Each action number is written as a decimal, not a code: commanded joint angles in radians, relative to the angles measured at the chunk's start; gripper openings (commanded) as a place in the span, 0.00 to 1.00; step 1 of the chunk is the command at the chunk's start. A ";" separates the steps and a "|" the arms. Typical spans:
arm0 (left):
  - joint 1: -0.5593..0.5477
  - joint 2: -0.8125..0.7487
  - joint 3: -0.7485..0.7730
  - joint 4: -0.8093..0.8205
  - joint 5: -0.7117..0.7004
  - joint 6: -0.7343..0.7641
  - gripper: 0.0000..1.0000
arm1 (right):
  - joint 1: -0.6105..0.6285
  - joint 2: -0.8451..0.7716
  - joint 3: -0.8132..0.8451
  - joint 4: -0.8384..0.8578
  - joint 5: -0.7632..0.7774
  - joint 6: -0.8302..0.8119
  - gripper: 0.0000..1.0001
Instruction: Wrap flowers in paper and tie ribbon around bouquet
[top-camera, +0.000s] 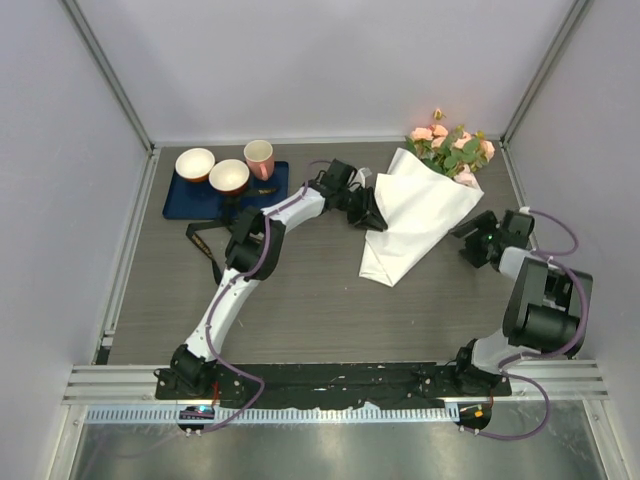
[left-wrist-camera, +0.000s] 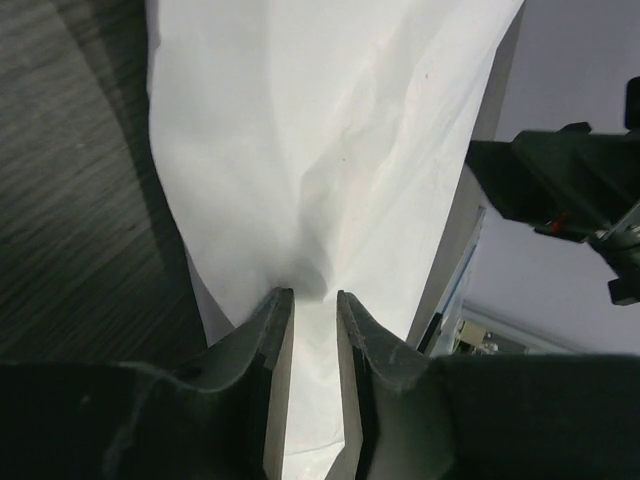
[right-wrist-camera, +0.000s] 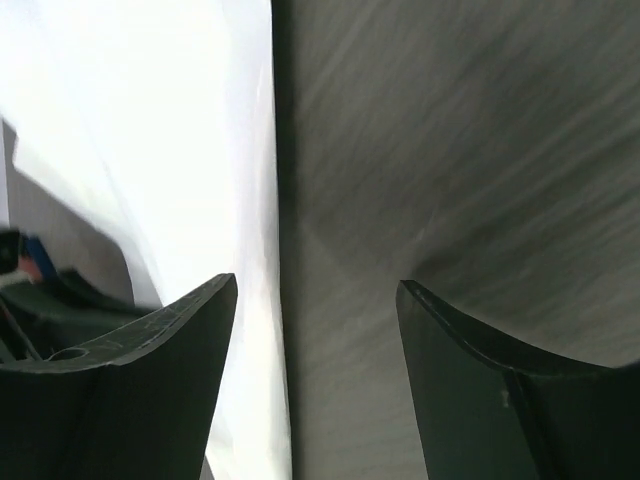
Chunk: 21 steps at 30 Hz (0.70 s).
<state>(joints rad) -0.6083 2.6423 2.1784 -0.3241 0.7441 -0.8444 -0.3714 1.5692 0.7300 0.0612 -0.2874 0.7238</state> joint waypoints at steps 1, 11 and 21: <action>-0.011 0.038 -0.003 -0.082 0.107 0.037 0.31 | 0.090 -0.116 -0.171 0.116 -0.128 0.034 0.73; -0.015 -0.175 -0.121 -0.090 0.143 0.117 0.51 | 0.249 -0.094 -0.262 0.292 -0.147 0.045 0.72; -0.013 -0.395 -0.305 -0.132 -0.040 0.209 0.58 | 0.198 -0.023 -0.198 0.200 -0.090 -0.033 0.64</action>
<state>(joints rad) -0.6201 2.3348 1.9316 -0.4450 0.7898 -0.6891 -0.1394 1.5146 0.4953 0.3344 -0.4431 0.7616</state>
